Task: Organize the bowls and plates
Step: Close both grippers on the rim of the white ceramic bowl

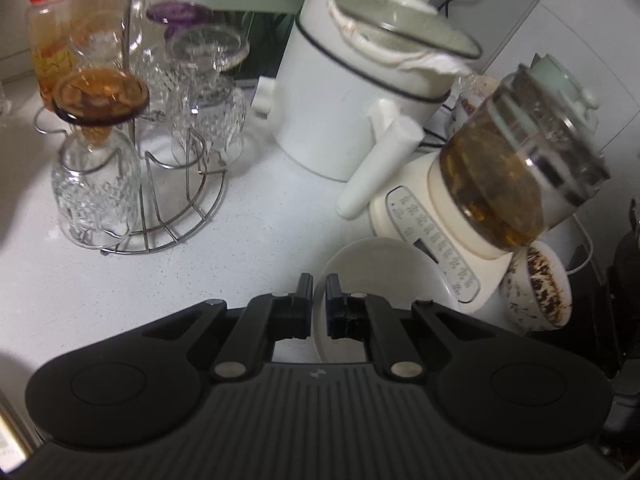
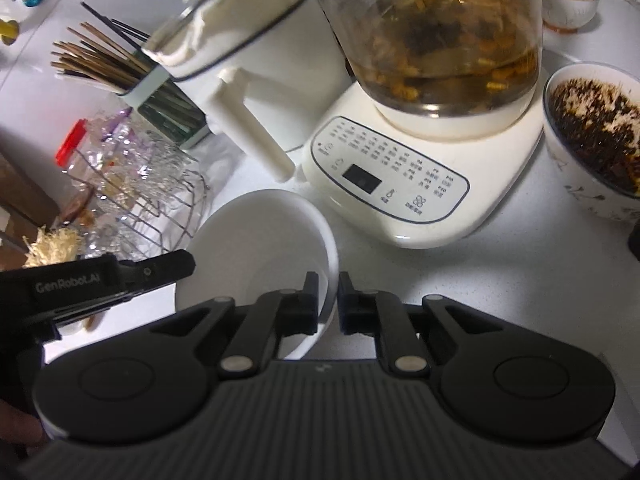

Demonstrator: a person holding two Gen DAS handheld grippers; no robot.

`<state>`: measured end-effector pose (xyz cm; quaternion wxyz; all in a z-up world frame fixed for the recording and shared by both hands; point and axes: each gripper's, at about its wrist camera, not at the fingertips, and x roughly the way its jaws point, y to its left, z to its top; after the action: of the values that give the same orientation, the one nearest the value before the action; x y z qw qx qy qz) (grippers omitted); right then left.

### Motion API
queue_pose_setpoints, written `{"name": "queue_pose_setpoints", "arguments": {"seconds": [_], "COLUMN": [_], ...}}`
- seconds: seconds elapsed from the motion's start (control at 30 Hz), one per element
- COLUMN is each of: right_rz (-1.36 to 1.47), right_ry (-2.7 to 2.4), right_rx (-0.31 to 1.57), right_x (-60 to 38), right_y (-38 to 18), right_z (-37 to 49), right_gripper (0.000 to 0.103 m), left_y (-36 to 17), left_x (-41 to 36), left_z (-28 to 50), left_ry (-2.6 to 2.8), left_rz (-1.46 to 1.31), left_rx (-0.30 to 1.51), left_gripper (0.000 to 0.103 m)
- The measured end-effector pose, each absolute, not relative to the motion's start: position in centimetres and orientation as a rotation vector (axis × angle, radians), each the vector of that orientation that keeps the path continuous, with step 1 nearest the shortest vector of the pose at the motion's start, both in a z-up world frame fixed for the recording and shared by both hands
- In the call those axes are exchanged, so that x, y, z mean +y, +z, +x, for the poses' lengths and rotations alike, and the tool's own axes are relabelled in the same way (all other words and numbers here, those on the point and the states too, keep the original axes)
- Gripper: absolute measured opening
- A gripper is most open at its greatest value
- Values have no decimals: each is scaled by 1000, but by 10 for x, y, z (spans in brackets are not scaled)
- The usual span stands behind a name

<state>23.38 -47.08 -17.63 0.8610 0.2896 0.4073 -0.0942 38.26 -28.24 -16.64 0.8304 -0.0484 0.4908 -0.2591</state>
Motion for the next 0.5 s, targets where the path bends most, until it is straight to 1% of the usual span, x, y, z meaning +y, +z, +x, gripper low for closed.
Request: {"name": "queue_pose_setpoints", "arguments": {"seconds": [0.5], "right_rz": [583], "right_ry": [-193], "right_rx": [821], "right_x": [-448], "right_y": [-101], "right_z": [198], "right_gripper": [12], "left_y": [-89], "left_x": [-250], "left_z": [340], "left_ry": [-569], "left_rz": [-125], "left_rx": [1043], "left_gripper": [8]}}
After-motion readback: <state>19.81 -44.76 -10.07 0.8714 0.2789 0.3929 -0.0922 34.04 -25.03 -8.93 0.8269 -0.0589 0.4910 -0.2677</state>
